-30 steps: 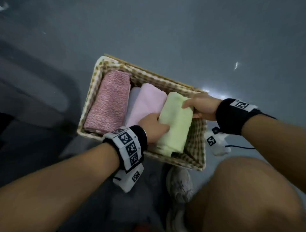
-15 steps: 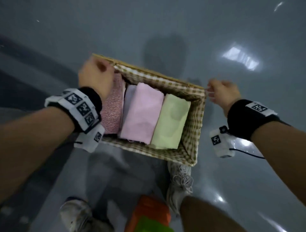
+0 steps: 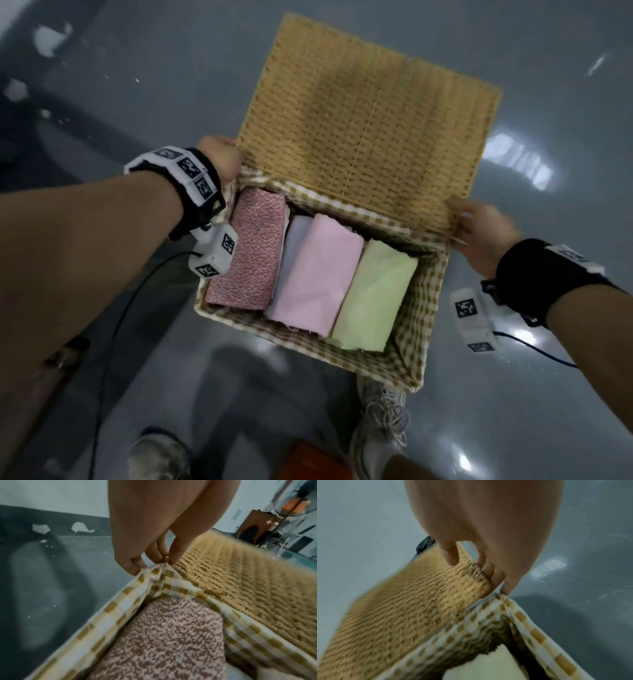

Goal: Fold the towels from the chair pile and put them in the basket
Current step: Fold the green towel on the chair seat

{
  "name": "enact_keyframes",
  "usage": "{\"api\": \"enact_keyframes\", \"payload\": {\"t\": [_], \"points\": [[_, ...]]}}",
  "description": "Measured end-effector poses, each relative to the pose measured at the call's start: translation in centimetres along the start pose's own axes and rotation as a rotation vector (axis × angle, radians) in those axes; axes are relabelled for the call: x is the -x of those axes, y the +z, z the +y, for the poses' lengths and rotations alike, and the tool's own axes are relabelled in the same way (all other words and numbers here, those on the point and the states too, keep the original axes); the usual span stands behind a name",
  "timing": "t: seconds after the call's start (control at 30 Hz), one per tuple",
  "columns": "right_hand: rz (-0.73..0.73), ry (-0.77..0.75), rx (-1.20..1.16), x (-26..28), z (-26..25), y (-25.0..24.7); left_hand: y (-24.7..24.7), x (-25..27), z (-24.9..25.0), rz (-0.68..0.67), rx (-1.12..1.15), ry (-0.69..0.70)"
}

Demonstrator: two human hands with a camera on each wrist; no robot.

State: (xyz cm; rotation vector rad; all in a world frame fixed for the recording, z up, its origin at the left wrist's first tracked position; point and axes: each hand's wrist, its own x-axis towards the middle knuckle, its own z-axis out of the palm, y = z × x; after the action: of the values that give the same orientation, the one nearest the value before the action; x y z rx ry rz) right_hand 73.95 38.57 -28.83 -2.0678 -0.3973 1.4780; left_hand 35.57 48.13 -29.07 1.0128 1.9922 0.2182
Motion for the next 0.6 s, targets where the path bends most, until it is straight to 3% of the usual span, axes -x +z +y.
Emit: {"api": "enact_keyframes", "payload": {"t": [0.1,0.2,0.33,0.43,0.6], "points": [[-0.039,-0.035,-0.126,3.6,-2.4,-1.1,-1.3,1.7,1.0,-0.044,0.207,-0.064],[-0.076,0.067,-0.195,7.1,-3.3,-2.4,-3.4,5.0,1.7,-0.174,0.471,-0.132],[-0.103,0.138,-0.273,12.5,-2.0,-3.9,-6.2,9.4,0.4,-0.259,0.563,-0.119],[-0.212,0.103,-0.117,15.1,0.8,-4.9,-7.4,12.2,-2.5,-0.214,0.705,-0.124],[-0.085,0.005,0.222,15.4,7.6,-3.1,-6.5,14.3,-10.5,-0.041,0.722,-0.168]]}}
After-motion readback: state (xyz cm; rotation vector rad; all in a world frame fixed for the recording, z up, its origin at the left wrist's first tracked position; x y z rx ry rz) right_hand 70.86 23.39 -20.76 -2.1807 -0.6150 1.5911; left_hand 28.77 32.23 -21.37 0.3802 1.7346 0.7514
